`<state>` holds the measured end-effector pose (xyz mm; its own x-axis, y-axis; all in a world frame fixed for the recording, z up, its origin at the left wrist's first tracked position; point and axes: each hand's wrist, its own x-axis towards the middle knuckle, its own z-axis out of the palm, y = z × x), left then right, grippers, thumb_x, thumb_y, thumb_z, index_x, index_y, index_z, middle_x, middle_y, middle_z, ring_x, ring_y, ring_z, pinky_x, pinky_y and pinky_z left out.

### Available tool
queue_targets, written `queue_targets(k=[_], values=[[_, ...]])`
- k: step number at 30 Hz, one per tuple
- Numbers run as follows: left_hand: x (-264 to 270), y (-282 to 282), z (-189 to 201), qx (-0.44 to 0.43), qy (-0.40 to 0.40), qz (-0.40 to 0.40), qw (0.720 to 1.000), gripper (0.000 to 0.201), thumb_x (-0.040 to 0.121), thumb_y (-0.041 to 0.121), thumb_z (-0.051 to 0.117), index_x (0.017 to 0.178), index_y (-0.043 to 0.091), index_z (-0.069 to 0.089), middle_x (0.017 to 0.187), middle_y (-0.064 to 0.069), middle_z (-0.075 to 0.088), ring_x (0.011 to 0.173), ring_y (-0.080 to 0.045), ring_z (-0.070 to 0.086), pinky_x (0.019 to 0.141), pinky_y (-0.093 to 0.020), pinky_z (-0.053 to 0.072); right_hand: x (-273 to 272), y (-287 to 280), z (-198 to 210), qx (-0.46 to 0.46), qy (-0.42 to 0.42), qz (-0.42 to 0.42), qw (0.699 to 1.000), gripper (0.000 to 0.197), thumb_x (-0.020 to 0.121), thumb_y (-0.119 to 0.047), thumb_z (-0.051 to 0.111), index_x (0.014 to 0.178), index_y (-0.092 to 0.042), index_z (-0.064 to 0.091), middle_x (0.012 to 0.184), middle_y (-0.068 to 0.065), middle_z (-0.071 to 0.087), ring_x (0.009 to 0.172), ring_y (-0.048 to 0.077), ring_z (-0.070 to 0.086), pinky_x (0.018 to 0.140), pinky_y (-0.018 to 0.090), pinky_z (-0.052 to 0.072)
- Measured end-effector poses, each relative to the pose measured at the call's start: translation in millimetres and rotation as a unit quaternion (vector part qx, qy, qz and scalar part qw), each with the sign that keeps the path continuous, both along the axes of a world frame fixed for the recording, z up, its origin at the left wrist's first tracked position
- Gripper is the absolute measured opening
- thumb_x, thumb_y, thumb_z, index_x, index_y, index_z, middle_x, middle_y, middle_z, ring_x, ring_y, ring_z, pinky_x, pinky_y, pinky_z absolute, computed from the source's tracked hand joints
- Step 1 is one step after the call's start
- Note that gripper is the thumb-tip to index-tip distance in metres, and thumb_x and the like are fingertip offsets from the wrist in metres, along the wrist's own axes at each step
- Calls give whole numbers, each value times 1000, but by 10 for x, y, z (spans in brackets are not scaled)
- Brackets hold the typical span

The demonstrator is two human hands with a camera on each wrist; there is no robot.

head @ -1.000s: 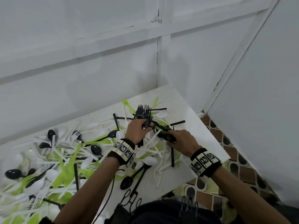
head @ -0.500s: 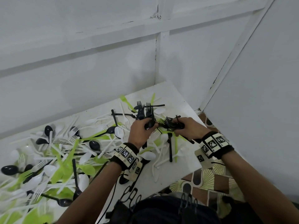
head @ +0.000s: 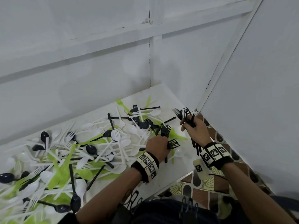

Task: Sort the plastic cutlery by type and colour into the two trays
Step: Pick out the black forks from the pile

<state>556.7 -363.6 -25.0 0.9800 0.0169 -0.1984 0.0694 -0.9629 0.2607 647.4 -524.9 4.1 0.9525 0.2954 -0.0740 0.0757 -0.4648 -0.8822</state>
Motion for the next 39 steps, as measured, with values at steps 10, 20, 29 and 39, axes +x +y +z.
queue_targets(k=[10,20,29,39], values=[[-1,234,31,-80,14,67,994,12,83,22,64,88,13,57,98,-13,66,96,-35,63,70,-36,46,-26,84,-160,18,35,22,999,25,99,-7,51,87,-17,70,83,6,70,46,21,57,56,26,47],[-93,775,128,-203,-28,183,962,20,73,16,76,73,8,58,65,-1,55,69,-22,55,52,-29,32,60,491,-179,0,46,35,998,23,97,-11,51,90,-19,72,86,4,69,47,18,59,50,16,45],[-209,926,142,-180,-67,200,961,26,73,13,70,64,18,46,59,4,47,66,-21,51,60,-27,36,81,639,-273,0,38,37,999,23,99,-12,50,91,-18,71,85,5,67,45,16,59,51,17,46],[-219,1165,399,-156,-38,188,969,29,77,19,70,63,31,47,70,6,56,70,-22,57,65,-33,51,312,828,-179,-63,-81,77,992,17,100,-26,60,99,-34,75,64,-8,63,51,4,53,54,22,43]])
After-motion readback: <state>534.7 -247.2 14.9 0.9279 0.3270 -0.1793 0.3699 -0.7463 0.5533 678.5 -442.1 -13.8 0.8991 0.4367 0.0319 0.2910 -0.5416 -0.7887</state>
